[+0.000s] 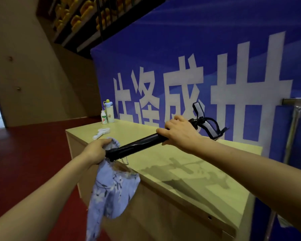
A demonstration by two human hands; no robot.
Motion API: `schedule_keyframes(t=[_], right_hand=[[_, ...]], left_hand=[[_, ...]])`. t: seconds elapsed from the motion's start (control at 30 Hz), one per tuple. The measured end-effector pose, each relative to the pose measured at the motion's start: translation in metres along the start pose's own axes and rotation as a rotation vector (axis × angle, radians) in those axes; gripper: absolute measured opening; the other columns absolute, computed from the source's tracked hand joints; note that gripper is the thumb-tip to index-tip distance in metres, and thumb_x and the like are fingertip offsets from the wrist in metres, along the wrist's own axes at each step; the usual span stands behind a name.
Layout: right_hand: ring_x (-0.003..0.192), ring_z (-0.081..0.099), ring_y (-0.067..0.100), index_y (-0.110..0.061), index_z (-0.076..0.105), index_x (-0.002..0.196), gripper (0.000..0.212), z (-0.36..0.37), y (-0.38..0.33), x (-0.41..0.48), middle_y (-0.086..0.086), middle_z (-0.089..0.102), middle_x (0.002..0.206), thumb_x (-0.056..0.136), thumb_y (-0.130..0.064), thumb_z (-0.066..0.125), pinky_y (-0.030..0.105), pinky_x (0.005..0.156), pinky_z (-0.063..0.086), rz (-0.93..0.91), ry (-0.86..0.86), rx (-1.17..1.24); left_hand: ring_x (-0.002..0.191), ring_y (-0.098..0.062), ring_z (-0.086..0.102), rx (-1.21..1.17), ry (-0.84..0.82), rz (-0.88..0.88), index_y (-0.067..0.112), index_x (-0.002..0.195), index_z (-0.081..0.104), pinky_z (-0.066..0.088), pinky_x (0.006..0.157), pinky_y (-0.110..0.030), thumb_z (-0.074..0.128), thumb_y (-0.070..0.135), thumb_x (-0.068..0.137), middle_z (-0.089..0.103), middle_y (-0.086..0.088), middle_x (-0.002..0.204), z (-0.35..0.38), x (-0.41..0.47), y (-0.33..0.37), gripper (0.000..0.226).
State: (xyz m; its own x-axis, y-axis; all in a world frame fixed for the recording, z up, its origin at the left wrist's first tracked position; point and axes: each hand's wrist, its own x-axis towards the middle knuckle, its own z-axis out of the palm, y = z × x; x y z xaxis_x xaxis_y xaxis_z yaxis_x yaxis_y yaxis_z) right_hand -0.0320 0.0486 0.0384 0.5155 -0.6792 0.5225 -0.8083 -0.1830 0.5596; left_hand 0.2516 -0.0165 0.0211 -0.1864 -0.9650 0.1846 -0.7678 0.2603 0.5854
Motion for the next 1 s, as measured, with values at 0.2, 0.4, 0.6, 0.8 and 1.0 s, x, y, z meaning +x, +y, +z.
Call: schedule_keyframes(t=[0.2, 0.4, 0.6, 0.8, 1.0], right_hand=[[0.090, 0.061, 0.026, -0.021, 0.055, 0.124, 0.043, 0.006, -0.023, 0.014, 0.005, 0.065, 0.094, 0.086, -0.040, 0.063, 0.040, 0.095, 0.038, -0.067, -0.016, -0.056], [0.099, 0.059, 0.028, -0.019, 0.054, 0.126, 0.040, 0.000, -0.042, 0.030, 0.005, 0.064, 0.102, 0.090, -0.034, 0.058, 0.038, 0.097, 0.033, -0.083, -0.100, -0.061], [0.062, 0.062, 0.019, -0.024, 0.070, 0.067, 0.011, -0.002, -0.080, 0.058, -0.004, 0.064, 0.061, 0.062, -0.023, 0.079, 0.036, 0.090, 0.048, -0.165, 0.043, -0.144], [0.081, 0.061, 0.019, -0.019, 0.067, 0.077, 0.009, -0.004, -0.083, 0.062, -0.004, 0.063, 0.071, 0.069, -0.019, 0.072, 0.042, 0.108, 0.037, -0.148, 0.324, -0.120], [0.089, 0.060, 0.023, -0.019, 0.066, 0.085, 0.009, -0.003, -0.079, 0.067, -0.002, 0.063, 0.080, 0.080, -0.012, 0.062, 0.041, 0.109, 0.022, -0.206, 0.422, -0.065]], left_hand=[[0.137, -0.027, 0.040, 0.124, -0.062, 0.134, 0.016, 0.146, 0.037, 0.042, 0.096, -0.031, 0.034, -0.011, 0.090, 0.036, -0.006, 0.153, -0.001, -0.002, -0.003, 0.062], [0.140, -0.023, 0.037, 0.032, -0.082, 0.172, 0.009, 0.142, 0.044, 0.036, 0.104, -0.025, 0.035, -0.015, 0.089, 0.039, -0.007, 0.151, 0.010, -0.004, -0.007, 0.058], [0.116, -0.015, 0.052, -0.286, -0.095, 0.237, 0.008, 0.121, 0.060, 0.041, 0.089, -0.020, 0.032, -0.023, 0.080, 0.061, -0.002, 0.120, 0.031, -0.008, 0.028, 0.059], [0.078, -0.010, 0.055, -0.400, -0.084, 0.268, 0.019, 0.082, 0.057, 0.045, 0.069, -0.020, 0.060, -0.008, 0.077, 0.060, 0.000, 0.083, 0.028, -0.009, 0.031, 0.028], [0.085, -0.017, 0.064, -0.701, -0.024, 0.243, 0.014, 0.087, 0.059, 0.054, 0.075, -0.026, 0.056, -0.005, 0.084, 0.066, -0.007, 0.088, 0.038, -0.014, 0.033, 0.019]])
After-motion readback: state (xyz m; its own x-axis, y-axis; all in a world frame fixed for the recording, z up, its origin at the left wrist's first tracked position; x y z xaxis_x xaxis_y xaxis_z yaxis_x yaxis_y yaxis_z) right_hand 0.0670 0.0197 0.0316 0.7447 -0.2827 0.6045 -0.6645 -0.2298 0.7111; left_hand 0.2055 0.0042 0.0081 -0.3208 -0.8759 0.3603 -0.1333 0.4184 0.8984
